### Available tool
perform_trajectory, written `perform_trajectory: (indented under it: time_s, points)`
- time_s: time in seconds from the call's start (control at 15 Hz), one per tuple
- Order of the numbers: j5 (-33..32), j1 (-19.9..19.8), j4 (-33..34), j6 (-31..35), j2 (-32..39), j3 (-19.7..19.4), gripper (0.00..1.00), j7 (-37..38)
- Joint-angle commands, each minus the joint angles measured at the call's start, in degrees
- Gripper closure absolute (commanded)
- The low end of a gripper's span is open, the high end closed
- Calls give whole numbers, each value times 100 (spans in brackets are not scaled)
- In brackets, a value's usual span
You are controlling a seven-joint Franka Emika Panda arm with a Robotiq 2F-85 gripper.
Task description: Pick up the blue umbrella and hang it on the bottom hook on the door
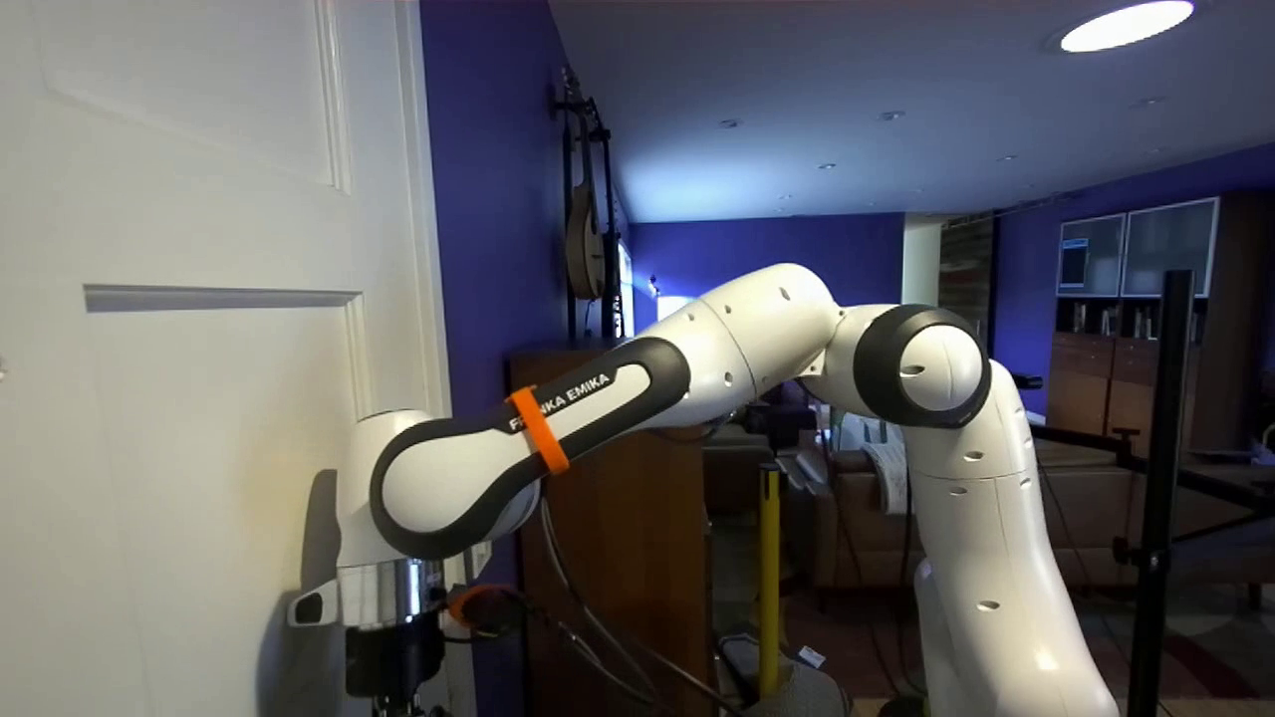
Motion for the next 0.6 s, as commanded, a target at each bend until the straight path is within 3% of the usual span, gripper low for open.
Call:
perform_trajectory:
  time_s: [0.0,0.53]
  points:
    - [-160,53,-144,160,-573,-1,0,305]
    - [-212,117,-520,249,-1653,-51,0,905]
